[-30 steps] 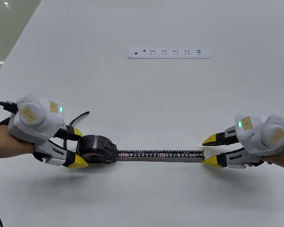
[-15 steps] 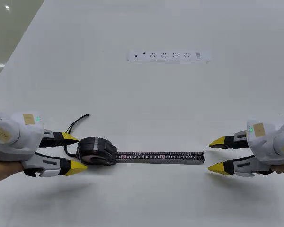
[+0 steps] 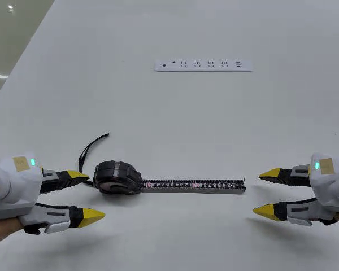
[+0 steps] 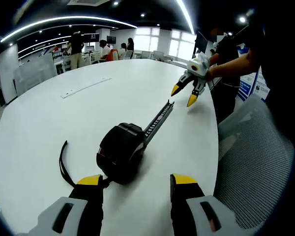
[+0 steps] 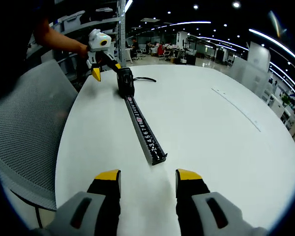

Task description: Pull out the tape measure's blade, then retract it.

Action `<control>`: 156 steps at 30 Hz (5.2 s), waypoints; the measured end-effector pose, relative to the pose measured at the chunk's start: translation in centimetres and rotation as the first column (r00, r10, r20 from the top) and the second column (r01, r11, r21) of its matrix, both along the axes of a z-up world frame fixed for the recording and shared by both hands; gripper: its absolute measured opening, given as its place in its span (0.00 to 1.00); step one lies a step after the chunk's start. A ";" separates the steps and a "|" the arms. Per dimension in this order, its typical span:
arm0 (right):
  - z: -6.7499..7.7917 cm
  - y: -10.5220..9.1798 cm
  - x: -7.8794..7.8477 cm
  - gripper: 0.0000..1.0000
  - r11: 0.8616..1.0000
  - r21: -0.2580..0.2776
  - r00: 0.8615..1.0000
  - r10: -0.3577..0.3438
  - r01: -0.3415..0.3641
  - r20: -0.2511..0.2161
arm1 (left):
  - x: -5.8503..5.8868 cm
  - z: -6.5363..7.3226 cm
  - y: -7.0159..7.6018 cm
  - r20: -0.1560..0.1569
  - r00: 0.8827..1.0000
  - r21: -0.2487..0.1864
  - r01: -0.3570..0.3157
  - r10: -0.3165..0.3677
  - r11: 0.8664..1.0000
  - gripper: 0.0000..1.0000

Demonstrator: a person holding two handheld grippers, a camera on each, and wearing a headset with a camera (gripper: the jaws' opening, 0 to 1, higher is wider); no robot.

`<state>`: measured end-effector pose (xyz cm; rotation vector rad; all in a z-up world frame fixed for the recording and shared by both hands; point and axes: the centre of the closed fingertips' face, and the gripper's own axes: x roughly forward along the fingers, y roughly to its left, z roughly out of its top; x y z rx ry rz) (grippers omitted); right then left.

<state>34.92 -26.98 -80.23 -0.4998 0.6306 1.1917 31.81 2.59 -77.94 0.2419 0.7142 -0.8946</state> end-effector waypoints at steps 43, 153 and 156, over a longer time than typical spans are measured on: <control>2.9 2.1 -4.1 0.98 0.924 0.151 0.937 -0.348 0.350 -0.042 | -2.5 2.7 -2.2 0.044 0.944 -0.092 -0.322 0.327 0.942 1.00; -1.3 2.5 2.7 0.27 0.993 0.019 0.993 0.115 -0.116 0.029 | 4.7 -0.6 -1.8 0.016 0.676 -0.014 -0.736 0.736 0.677 0.84; -1.5 2.8 2.7 0.24 0.991 0.028 0.991 0.128 -0.129 0.024 | 5.0 -0.7 -1.9 0.016 0.677 -0.015 -0.736 0.736 0.677 0.83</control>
